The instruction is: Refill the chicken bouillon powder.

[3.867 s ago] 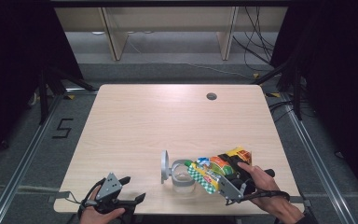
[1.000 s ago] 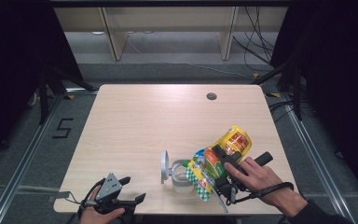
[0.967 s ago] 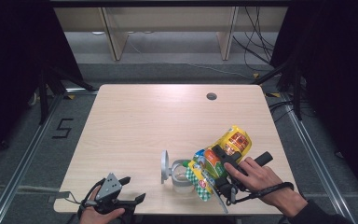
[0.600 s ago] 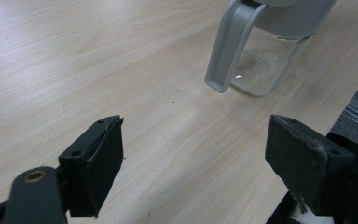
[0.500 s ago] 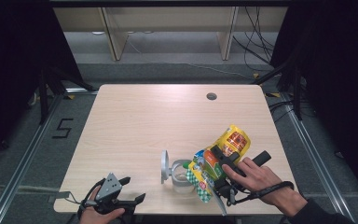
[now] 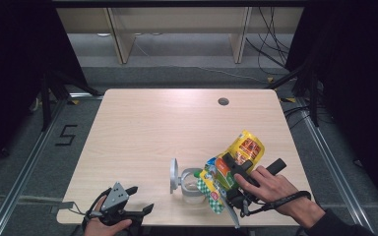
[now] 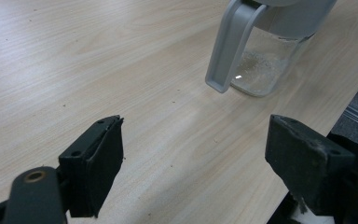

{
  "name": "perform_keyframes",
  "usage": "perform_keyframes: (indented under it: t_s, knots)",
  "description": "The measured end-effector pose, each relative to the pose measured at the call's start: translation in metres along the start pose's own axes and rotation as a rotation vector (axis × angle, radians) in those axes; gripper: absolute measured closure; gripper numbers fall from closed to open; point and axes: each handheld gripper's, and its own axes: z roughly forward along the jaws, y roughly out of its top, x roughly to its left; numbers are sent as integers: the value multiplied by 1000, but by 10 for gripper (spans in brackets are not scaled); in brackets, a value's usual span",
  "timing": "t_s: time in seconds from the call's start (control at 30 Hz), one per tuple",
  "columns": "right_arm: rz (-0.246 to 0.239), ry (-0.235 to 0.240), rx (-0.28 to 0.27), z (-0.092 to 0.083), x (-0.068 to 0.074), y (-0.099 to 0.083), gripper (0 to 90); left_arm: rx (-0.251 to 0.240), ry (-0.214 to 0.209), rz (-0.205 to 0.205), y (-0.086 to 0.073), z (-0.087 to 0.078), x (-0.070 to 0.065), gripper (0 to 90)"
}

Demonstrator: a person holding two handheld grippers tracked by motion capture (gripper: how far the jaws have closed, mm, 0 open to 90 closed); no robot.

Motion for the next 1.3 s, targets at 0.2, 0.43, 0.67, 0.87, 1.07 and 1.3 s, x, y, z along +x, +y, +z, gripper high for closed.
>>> perform_keyframes:
  t_s: [0.2, 0.43, 0.67, 0.87, 1.07, 1.3]
  knots:
    - [8, -26, 9, 0, 0, 1, 531, 0, -1, 2, 0, 0, 0, 188]
    - [-61, -35, 2, 0, -3, 0, 532, 5, 0, -20, -1, 1, -1, 188]
    - [-84, -37, -4, -1, -4, 0, 532, 14, 4, -8, -1, 0, -1, 188]
    - [-93, -29, -5, -1, -6, 0, 533, 3, -2, -23, -1, 1, -2, 188]
    - [-106, -38, -5, -1, -5, 1, 533, 11, 0, -14, -1, 0, -1, 188]
    - [-158, -37, 14, -3, -8, 2, 534, 6, 0, -20, -1, 1, -1, 188]
